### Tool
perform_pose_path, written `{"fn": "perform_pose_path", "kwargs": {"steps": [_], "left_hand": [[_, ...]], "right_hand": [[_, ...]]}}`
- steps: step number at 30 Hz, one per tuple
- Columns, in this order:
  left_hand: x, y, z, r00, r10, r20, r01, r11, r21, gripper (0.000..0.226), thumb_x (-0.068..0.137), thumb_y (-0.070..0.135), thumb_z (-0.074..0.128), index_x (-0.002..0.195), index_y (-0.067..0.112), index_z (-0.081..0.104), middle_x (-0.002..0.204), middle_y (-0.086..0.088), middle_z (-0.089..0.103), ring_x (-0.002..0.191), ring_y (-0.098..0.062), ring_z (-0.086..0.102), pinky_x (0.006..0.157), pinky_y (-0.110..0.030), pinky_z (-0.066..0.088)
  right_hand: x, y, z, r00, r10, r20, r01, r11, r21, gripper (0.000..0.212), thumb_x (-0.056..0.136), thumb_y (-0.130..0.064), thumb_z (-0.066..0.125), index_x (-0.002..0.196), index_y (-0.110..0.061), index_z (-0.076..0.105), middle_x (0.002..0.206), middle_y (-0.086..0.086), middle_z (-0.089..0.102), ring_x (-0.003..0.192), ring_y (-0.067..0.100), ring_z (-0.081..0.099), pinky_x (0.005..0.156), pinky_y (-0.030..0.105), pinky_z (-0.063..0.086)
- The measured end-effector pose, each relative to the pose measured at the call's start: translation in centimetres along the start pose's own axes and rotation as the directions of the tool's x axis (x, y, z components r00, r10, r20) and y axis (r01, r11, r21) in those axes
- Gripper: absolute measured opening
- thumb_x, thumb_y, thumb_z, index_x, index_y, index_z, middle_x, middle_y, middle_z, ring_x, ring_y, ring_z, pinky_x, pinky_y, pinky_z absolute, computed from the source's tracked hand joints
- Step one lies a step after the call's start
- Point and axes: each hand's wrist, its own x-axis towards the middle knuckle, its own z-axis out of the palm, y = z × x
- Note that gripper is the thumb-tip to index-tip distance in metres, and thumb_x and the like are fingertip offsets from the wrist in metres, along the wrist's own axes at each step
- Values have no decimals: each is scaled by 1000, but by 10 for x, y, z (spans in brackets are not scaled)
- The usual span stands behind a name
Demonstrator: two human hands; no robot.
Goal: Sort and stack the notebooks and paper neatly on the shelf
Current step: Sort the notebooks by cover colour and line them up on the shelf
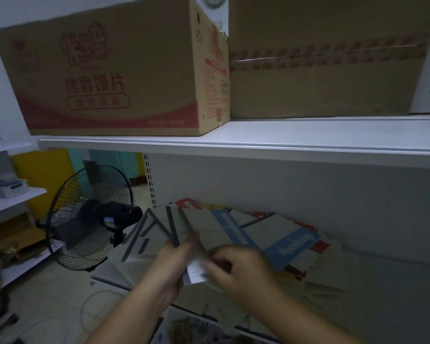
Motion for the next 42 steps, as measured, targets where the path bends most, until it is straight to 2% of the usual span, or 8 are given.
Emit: {"fn": "perform_pose_path", "kwargs": {"steps": [3,9,18,25,33,36,39,42], "left_hand": [[4,-3,-9,1000,7,-21,-6,1000,30,31,88,3,57,119,7,55,101,-17,69,89,-34,66,73,-40,54],[5,1,-39,996,-49,-72,47,999,-23,10,92,6,48,98,6,56,75,-17,62,66,-32,59,53,-32,45],[8,-4,-67,985,-171,-1,171,982,-80,25,94,20,45,82,1,57,46,-10,60,50,-29,56,45,-27,41],[-18,-9,-52,994,-104,46,105,994,-33,28,94,13,52,117,-2,49,70,-16,56,53,-27,56,39,-25,42],[-67,-32,92,977,-46,207,34,997,64,46,94,15,54,136,1,43,113,-17,63,89,-29,63,63,-26,52],[-107,-52,173,951,-74,301,67,997,34,51,90,39,58,132,10,52,124,-10,62,109,-28,61,92,-40,51],[-151,-76,257,893,-76,444,67,997,37,26,91,16,60,113,3,59,90,-11,71,75,-22,68,58,-27,57],[-197,-96,333,822,-41,568,36,999,20,25,91,-3,51,110,11,59,90,-8,71,73,-21,68,56,-25,56]], "right_hand": [[-4,3,-11,999,8,54,-7,1000,-25,23,89,-44,54,89,-23,64,87,-5,65,82,8,60,74,29,49],[-1,38,-47,875,439,204,-336,855,-396,57,92,-47,48,141,-23,35,151,-2,32,138,17,29,113,36,25],[-11,40,-43,897,420,-137,-424,731,-534,24,98,-28,38,96,-19,60,101,7,65,91,25,61,60,30,38],[-46,47,-91,778,321,-539,-400,916,-32,17,98,-9,43,89,-12,57,87,9,61,71,19,53,55,16,34],[-171,60,-119,912,-197,-360,124,968,-216,27,100,-35,39,100,-20,62,106,-1,68,110,11,56,102,19,40],[-241,85,-161,936,-150,-318,68,965,-254,26,97,-36,43,100,-20,64,113,-5,66,121,4,50,105,18,37],[-315,101,-210,948,-34,-316,-42,972,-230,24,90,-41,54,98,-23,68,119,-11,63,123,-6,46,103,17,37],[-383,119,-261,852,183,-490,-271,956,-116,43,79,-48,62,115,-25,62,137,-16,45,126,-6,42,104,12,33]]}}
